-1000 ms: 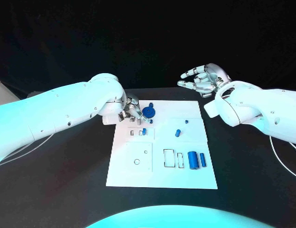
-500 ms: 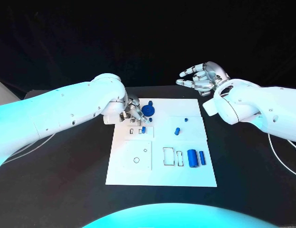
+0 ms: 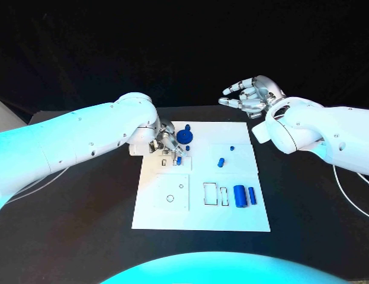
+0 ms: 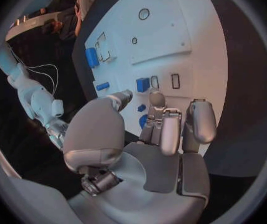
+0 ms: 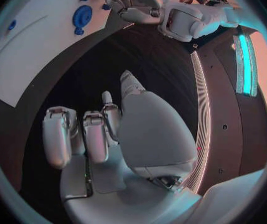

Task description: Assemble the parts on the task board

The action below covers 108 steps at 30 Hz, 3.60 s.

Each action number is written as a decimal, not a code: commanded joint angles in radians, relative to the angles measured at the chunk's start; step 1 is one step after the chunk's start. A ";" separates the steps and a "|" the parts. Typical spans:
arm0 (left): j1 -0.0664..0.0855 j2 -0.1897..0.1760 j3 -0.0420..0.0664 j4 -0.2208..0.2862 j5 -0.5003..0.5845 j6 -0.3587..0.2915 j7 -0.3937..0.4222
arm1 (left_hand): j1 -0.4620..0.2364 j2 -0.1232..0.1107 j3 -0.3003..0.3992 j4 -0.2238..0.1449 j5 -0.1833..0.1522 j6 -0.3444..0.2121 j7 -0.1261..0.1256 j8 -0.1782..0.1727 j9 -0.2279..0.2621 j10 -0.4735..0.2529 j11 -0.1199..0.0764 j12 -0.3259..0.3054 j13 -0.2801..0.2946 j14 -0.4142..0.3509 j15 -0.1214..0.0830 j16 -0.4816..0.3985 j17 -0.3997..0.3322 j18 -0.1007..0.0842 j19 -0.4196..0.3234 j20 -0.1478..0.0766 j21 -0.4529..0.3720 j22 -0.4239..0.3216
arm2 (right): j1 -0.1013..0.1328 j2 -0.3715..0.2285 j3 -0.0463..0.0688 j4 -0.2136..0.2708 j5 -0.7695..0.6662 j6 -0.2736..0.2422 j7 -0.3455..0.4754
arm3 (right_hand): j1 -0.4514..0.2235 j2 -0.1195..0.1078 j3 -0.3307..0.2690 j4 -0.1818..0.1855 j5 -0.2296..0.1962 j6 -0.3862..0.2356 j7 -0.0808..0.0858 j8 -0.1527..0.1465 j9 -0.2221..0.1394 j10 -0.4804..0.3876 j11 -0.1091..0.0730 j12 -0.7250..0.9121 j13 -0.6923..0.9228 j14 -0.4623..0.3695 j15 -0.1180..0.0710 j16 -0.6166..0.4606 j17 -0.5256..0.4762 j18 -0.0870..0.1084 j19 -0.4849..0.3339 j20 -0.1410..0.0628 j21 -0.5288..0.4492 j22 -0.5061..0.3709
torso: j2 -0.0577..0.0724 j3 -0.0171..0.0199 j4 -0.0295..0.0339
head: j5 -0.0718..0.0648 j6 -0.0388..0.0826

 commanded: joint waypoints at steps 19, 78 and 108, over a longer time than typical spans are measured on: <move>-0.012 0.007 -0.002 -0.001 0.017 0.034 0.028 | 0.023 0.012 0.000 -0.013 -0.004 0.006 -0.005 0.003 0.011 0.006 -0.003 0.008 0.007 0.055 -0.003 0.007 0.145 -0.008 0.010 0.000 0.006 0.005 | -0.001 0.009 0.000 -0.006 -0.015 0.016 -0.001 | -0.009 0.003 0.004 0.004 0.005 -0.010 -0.001 0.002 -0.001 -0.006 0.001 -0.005 0.065 0.088 0.001 -0.005 0.203 0.020 0.046 0.000 -0.005 0.168 | 0.001 0.0011 0.0018 | -0.002 -0.005; -0.041 -0.137 -0.004 0.171 0.033 -0.270 0.052 | 0.006 -0.007 0.419 -0.324 0.401 0.059 -0.076 0.166 0.384 0.137 -0.073 0.072 0.082 0.106 -0.067 0.054 0.263 -0.022 0.059 -0.056 0.043 0.077 | -0.008 0.003 -0.003 -0.019 -0.021 0.031 -0.014 | -0.012 0.006 0.006 0.003 0.006 -0.013 -0.001 0.004 -0.001 -0.006 0.001 -0.005 0.064 0.087 0.001 -0.007 0.201 0.020 0.046 0.001 -0.007 0.167 | 0.001 0.0016 0.0096 | 0.007 -0.017; -0.059 -0.121 -0.005 0.146 0.012 -0.212 0.040 | 0.006 -0.007 0.419 -0.326 0.403 0.061 -0.076 0.165 0.384 0.136 -0.074 0.068 0.077 0.106 -0.068 0.054 0.263 -0.022 0.060 -0.056 0.043 0.078 | -0.010 0.005 -0.004 -0.021 -0.021 0.035 -0.015 | -0.015 0.006 0.006 0.003 0.006 -0.014 0.000 0.004 -0.001 -0.005 0.001 -0.004 0.064 0.087 0.001 -0.007 0.200 0.020 0.046 0.001 -0.006 0.167 | 0.002 0.0019 0.0090 | 0.006 -0.028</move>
